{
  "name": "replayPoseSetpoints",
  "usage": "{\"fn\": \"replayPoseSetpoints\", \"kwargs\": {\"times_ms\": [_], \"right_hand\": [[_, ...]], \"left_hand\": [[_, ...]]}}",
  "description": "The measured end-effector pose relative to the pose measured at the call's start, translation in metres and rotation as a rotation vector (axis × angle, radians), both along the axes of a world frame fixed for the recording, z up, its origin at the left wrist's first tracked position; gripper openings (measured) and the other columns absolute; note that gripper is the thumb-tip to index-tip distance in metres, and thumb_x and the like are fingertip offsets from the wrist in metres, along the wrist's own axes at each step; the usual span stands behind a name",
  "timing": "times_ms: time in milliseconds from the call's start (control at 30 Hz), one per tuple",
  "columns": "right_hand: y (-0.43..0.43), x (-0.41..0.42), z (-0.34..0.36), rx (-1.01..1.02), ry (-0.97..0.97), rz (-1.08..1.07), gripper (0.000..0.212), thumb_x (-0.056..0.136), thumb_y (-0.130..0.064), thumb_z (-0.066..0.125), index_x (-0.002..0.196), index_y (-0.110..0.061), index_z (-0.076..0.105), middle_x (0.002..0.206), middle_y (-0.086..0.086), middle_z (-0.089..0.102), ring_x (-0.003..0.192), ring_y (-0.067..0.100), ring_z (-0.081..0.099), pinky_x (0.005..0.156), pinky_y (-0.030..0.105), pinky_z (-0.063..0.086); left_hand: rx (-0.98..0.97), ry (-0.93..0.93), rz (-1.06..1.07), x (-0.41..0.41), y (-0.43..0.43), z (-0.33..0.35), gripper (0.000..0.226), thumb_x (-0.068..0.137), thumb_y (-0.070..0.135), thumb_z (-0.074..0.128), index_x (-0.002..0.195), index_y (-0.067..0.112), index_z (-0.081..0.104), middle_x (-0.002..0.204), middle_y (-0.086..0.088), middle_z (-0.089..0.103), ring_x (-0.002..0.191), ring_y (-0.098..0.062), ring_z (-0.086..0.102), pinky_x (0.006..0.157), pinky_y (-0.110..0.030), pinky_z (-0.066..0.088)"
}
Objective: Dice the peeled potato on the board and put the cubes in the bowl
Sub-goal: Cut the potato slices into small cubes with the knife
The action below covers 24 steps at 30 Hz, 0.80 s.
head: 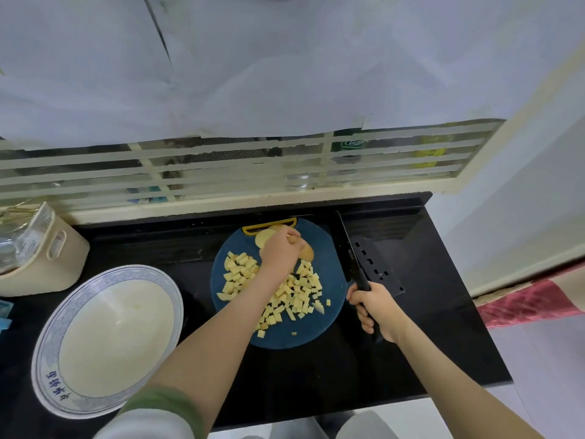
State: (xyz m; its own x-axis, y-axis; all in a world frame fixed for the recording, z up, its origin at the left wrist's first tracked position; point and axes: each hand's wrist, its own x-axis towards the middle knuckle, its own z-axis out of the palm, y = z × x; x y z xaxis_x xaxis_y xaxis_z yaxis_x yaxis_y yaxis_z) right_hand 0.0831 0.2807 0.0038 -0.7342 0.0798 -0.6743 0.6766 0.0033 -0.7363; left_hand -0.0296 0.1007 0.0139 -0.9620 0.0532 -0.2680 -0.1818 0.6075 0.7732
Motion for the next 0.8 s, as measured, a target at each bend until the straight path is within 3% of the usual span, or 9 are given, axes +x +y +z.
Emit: {"fn": "replayPoseSetpoints", "kwargs": {"times_ms": [100,233,333,400,600,800], "right_hand": [[0.008,0.002,-0.006,0.005,-0.016,-0.031,0.014,0.09,0.007,0.042,0.088,-0.002,0.052,0.046,0.007,0.035,0.032,0.017,0.028,0.033,0.022,0.027],[0.023,0.001,-0.017,-0.009,-0.052,-0.054,0.014,0.09,0.006,0.042,0.089,-0.003,0.053,0.048,0.007,0.034,0.033,0.018,0.027,0.034,0.022,0.026],[0.028,-0.003,-0.025,-0.013,-0.079,-0.057,0.013,0.09,0.006,0.042,0.089,-0.003,0.052,0.047,0.007,0.034,0.034,0.018,0.027,0.034,0.022,0.025],[0.028,-0.006,-0.031,0.009,-0.093,-0.036,0.013,0.09,0.005,0.042,0.089,-0.003,0.052,0.047,0.008,0.034,0.033,0.018,0.027,0.034,0.022,0.026],[0.018,-0.013,-0.045,0.092,-0.128,0.032,0.012,0.09,0.0,0.044,0.092,-0.004,0.055,0.045,0.004,0.038,0.032,0.018,0.029,0.034,0.022,0.028],[0.012,-0.018,-0.05,0.11,-0.13,-0.026,0.017,0.089,0.002,0.041,0.09,-0.006,0.056,0.045,0.004,0.039,0.032,0.016,0.03,0.035,0.022,0.028]], "left_hand": [[-0.025,-0.05,-0.09,-0.005,0.02,-0.011,0.012,0.091,0.025,0.058,0.101,0.029,0.062,0.1,0.013,0.057,0.101,-0.013,0.055,0.096,-0.04,0.041],[-0.385,0.019,-0.326,-0.011,0.047,-0.029,0.02,0.095,0.033,0.05,0.11,0.038,0.062,0.106,0.011,0.063,0.108,-0.014,0.046,0.08,-0.036,0.02],[-0.656,0.158,-0.465,-0.016,0.06,-0.043,0.039,0.097,0.03,0.045,0.137,0.032,0.043,0.125,0.001,0.055,0.12,-0.023,0.037,0.088,-0.038,0.022],[-0.751,0.197,-0.46,-0.016,0.063,-0.05,0.049,0.095,0.033,0.047,0.142,0.026,0.034,0.132,0.0,0.048,0.123,-0.024,0.035,0.093,-0.039,0.024],[-0.813,0.174,-0.456,0.009,0.062,-0.064,0.063,0.081,0.06,0.056,0.129,0.02,0.046,0.127,-0.002,0.048,0.12,-0.024,0.036,0.094,-0.041,0.025],[-0.753,0.162,-0.444,0.008,0.066,-0.069,0.063,0.084,0.049,0.06,0.135,0.017,0.041,0.131,-0.003,0.042,0.122,-0.023,0.034,0.095,-0.039,0.02]]}}
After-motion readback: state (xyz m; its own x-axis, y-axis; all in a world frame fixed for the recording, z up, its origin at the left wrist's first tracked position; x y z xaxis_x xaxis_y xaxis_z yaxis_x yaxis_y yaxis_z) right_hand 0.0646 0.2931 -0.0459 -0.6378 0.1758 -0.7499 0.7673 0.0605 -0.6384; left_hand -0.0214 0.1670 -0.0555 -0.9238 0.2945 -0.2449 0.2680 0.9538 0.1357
